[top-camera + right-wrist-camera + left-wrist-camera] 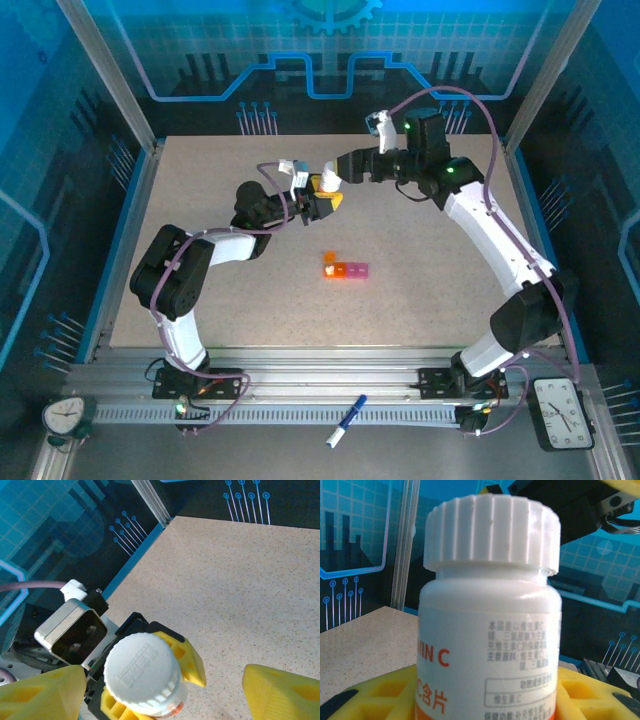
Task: Sort the pills into containers
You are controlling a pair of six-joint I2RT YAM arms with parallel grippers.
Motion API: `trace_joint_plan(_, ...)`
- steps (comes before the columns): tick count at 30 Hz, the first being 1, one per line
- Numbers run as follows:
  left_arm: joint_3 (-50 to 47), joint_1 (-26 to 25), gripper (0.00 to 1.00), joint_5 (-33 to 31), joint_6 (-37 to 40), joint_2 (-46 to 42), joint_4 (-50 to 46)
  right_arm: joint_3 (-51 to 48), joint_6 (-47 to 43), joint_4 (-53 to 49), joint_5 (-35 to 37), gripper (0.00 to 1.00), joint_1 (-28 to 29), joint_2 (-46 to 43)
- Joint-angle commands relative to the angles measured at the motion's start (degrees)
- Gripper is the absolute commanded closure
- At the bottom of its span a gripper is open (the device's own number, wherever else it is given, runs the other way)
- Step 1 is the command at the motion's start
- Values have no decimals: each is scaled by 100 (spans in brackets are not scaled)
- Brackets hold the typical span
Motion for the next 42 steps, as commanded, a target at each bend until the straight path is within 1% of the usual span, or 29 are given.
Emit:
trace_joint_plan(1, 116, -30, 100, 92, 22, -98, 149, 265, 79, 105, -97, 19, 82, 118)
trace_joint_plan(18, 105, -18, 100, 101, 15, -94, 150, 415, 31, -26, -177, 26, 477, 271)
trace_joint_plan(35, 118, -21, 100, 93, -5, -82, 158, -109, 77, 18, -94, 27, 565, -295)
trace_joint_plan(42, 117, -23, 100, 91, -13, -88, 158, -217, 126, 36, -127, 27, 687, -449)
